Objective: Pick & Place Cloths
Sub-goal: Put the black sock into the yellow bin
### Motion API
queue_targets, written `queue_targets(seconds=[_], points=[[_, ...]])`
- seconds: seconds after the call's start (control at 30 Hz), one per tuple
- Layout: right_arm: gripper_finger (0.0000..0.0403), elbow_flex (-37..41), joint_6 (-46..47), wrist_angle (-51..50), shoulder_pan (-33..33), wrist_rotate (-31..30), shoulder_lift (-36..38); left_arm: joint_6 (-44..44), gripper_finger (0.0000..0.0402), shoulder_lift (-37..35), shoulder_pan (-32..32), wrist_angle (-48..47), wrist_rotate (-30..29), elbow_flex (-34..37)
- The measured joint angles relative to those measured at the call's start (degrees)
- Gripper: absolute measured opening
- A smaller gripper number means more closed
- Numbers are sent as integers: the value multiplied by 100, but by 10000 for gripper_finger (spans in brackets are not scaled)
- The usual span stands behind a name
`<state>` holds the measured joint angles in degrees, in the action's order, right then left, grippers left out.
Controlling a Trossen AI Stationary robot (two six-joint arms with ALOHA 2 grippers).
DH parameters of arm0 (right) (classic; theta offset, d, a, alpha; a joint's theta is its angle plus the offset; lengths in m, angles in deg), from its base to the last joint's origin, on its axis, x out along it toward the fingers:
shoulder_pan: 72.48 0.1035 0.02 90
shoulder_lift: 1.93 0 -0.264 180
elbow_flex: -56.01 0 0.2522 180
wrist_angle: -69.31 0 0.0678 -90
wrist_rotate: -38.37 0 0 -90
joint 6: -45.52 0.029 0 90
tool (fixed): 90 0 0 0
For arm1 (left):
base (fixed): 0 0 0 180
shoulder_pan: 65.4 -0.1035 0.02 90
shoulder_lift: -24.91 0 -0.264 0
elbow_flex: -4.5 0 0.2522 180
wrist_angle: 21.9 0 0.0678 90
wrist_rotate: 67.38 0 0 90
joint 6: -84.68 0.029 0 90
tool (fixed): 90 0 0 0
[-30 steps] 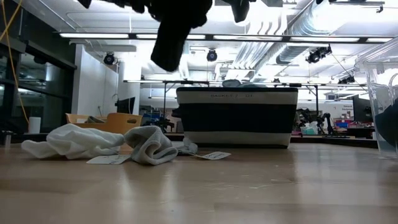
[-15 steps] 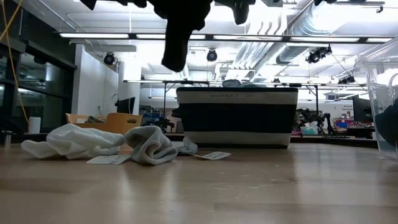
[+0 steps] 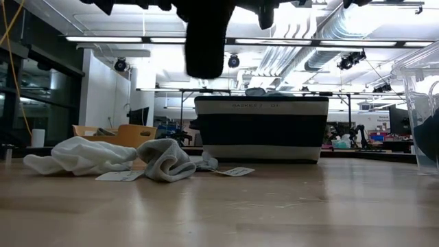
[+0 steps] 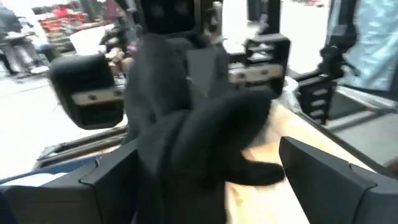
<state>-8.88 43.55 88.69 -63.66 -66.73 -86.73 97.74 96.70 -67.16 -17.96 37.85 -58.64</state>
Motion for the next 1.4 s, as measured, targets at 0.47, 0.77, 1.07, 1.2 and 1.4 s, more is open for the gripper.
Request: queue_targets(seconds=[0.47, 0.77, 1.07, 1.2, 1.4], points=[[9, 0, -115, 81, 0, -1, -4, 24, 337, 273, -7, 271, -474, -1], [9, 0, -131, 98, 0, 1, -4, 15, 171, 273, -7, 218, -533, -1], [35, 0, -90, 101, 2, -6, -4, -26, 29, 273, -7, 145, -587, -1], [86, 0, -61, 140, 20, 39, -4, -7, 28, 273, -7, 143, -633, -1], [188, 0, 528, 25, 57, -256, 73, 10, 19, 227, -7, -169, -1137, -3]])
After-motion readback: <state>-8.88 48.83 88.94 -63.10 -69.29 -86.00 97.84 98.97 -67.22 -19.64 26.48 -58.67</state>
